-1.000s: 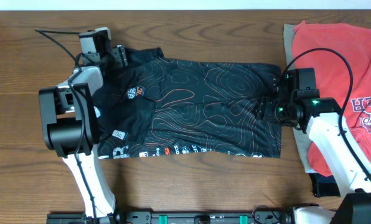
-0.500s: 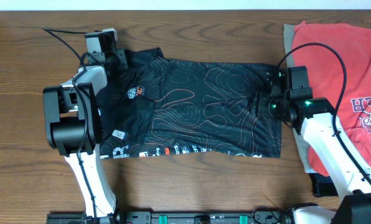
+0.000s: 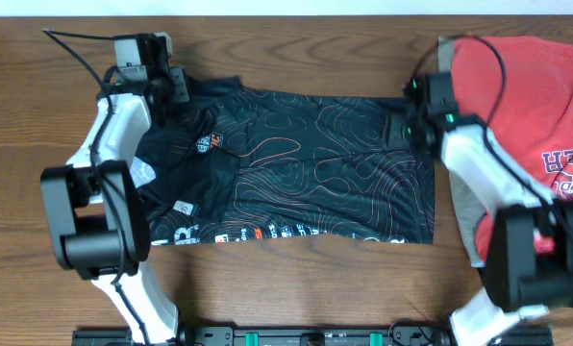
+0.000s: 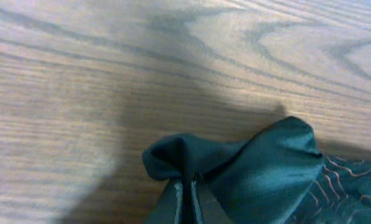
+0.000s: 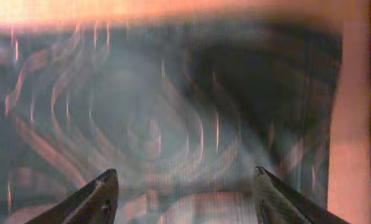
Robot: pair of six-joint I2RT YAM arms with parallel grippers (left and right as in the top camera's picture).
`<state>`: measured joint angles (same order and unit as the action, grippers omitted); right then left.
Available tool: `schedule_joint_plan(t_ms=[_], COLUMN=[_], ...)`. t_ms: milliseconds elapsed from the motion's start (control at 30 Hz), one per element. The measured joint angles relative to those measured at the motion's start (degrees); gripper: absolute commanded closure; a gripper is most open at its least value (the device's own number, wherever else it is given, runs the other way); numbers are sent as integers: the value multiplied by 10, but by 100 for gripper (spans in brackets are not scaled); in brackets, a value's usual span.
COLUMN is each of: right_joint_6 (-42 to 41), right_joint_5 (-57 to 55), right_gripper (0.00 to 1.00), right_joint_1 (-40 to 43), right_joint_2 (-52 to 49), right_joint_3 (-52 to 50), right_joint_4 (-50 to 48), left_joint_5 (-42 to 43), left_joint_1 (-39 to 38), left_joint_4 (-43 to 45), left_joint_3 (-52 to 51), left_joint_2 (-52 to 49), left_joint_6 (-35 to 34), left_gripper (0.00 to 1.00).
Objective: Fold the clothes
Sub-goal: 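Move both grippers to the shirt's far corners and grasp them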
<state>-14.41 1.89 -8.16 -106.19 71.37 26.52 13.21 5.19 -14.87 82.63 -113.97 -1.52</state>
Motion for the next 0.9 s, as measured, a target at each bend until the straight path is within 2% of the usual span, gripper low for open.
schedule_joint_plan(t_ms=[300,767,833,900], right_joint_6=[-2,-31,-31,-31], right_joint_5=[-56,-66,-64,-66], right_gripper=[31,32,39,57], right_joint_1=[45,80,80,80], right_joint_2=[-163,-222,-229,-240], right_joint_3=[222,246,246,249], right_joint_4=[50,68,71,75], left_joint_5=[0,0,0,0], left_joint_1=[0,0,0,0], left_joint_4=[-50,-55,-55,-56], left_joint_3=[0,0,0,0], left_joint_2=[-2,-2,-2,-2], left_joint_6=[0,0,0,0], left_gripper=[94,94,94,94])
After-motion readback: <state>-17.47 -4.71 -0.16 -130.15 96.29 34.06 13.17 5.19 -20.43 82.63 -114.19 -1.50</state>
